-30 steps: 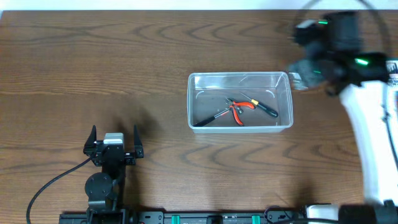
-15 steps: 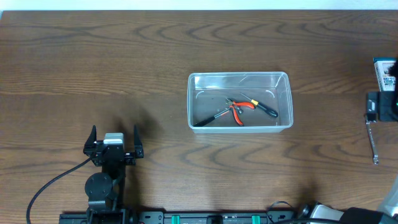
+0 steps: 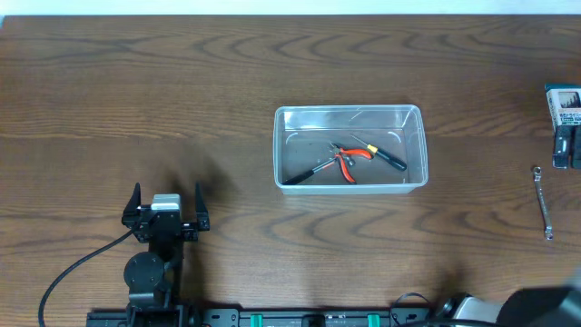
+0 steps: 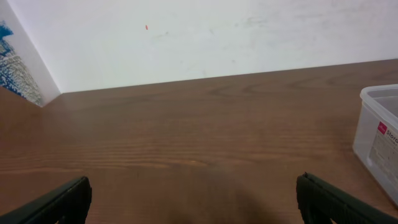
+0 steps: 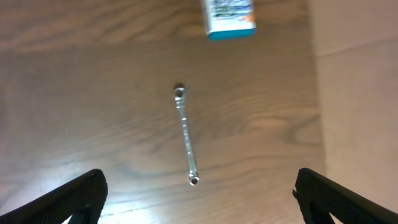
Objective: Pack container
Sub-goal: 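Move the right gripper right over the chrome wrench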
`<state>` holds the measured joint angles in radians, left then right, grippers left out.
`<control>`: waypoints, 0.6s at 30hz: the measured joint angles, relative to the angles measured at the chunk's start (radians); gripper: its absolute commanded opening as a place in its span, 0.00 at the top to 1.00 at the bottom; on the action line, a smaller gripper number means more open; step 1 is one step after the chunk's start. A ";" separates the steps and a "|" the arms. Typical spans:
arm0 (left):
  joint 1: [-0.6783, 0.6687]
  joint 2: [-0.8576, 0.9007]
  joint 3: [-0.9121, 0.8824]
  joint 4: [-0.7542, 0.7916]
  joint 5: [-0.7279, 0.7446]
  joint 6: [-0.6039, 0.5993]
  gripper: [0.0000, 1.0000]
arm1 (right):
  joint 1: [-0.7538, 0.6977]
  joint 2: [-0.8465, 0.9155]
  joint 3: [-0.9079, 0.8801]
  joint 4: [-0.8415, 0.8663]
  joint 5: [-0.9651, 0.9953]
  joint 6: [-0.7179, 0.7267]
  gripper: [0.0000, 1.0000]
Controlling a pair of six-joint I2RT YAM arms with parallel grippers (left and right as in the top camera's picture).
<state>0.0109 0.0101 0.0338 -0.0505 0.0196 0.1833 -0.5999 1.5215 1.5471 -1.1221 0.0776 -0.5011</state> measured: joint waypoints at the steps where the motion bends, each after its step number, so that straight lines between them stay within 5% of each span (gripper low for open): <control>1: 0.000 0.000 0.000 0.000 0.000 0.000 0.02 | -0.003 0.029 0.000 0.003 -0.006 -0.016 0.01; 18: 0.000 0.000 0.000 0.000 0.000 0.000 0.02 | -0.071 0.414 -0.005 0.017 -0.087 -0.148 0.01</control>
<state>0.0109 0.0101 0.0338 -0.0505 0.0196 0.1833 -0.6708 1.9358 1.5421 -1.1053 -0.0090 -0.6491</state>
